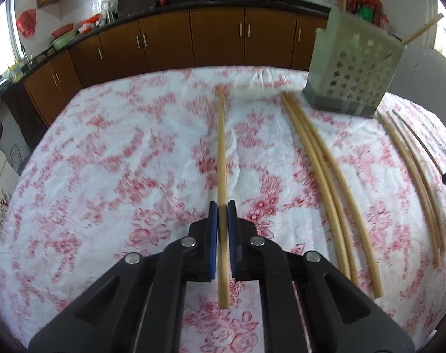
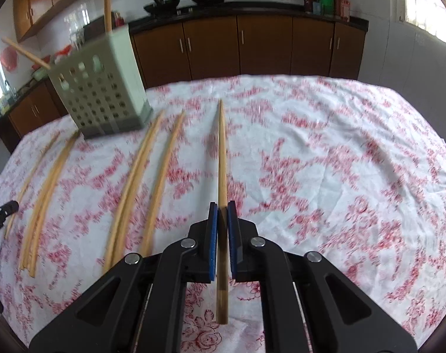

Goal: Organize utensils

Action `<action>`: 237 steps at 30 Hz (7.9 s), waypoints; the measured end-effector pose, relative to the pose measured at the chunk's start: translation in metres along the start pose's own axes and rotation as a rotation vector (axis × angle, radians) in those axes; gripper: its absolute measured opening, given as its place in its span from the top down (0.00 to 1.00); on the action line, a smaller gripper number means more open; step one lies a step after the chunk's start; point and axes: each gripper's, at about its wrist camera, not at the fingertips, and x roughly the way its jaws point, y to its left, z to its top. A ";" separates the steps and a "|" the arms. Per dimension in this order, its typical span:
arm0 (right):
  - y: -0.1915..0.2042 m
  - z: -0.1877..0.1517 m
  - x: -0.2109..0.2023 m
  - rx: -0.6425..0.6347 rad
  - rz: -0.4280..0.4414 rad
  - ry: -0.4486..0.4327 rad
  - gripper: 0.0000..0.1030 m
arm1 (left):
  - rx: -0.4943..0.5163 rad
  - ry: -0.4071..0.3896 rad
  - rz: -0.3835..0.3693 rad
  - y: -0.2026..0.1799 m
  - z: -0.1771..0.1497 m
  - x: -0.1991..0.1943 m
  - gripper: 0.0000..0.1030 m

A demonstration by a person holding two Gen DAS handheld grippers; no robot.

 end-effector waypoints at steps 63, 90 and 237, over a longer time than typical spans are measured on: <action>0.085 0.149 -0.114 -0.064 0.222 -0.488 0.71 | -0.049 -0.504 -0.271 -0.078 0.171 -0.122 0.72; 0.043 -0.013 0.017 -0.053 0.063 0.093 0.93 | -0.067 -0.005 -0.229 -0.037 0.001 -0.012 0.73; 0.014 0.033 -0.050 -0.007 0.005 -0.158 0.93 | 0.003 -0.180 -0.043 -0.012 0.031 -0.063 0.92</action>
